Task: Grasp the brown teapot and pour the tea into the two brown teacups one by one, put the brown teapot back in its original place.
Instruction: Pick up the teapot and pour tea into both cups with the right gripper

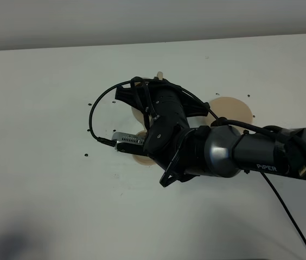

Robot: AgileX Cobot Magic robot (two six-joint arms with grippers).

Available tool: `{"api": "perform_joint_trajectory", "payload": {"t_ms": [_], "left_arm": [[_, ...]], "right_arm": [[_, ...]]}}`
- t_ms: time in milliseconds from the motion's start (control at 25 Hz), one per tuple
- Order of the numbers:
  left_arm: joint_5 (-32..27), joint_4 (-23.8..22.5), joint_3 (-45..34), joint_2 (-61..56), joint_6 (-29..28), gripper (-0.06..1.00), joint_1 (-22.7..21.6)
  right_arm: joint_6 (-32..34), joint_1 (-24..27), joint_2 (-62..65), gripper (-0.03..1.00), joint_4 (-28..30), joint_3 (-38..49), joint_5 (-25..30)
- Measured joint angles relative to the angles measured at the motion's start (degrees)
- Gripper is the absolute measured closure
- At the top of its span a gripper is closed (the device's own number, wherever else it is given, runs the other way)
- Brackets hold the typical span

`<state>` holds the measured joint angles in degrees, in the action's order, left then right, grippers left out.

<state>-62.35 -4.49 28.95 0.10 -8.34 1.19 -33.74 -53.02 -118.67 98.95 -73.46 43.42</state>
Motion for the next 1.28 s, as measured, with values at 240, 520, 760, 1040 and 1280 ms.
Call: {"api": "perform_joint_trajectory", "payload": {"t_ms": [240,520,760,1040,1280], "left_arm": [[0.0,0.0,0.0,0.0,0.0,0.52,0.0],[0.0,0.0,0.0,0.0,0.0,0.52,0.0],[0.0,0.0,0.0,0.0,0.0,0.52,0.0],[0.0,0.0,0.0,0.0,0.0,0.52,0.0],[0.0,0.0,0.0,0.0,0.0,0.52,0.0]], "right_arm": [[0.0,-0.4,0.0,0.87,0.1,0.0,1.4],[0.0,-1.5,0.0,0.87,0.1,0.0,3.2],[0.0,-2.2,0.0,0.87,0.0,0.0,3.6],[0.0,-2.2,0.0,0.87,0.0,0.0,5.5],[0.0,-2.2,0.0,0.87,0.0,0.0,6.2]]}}
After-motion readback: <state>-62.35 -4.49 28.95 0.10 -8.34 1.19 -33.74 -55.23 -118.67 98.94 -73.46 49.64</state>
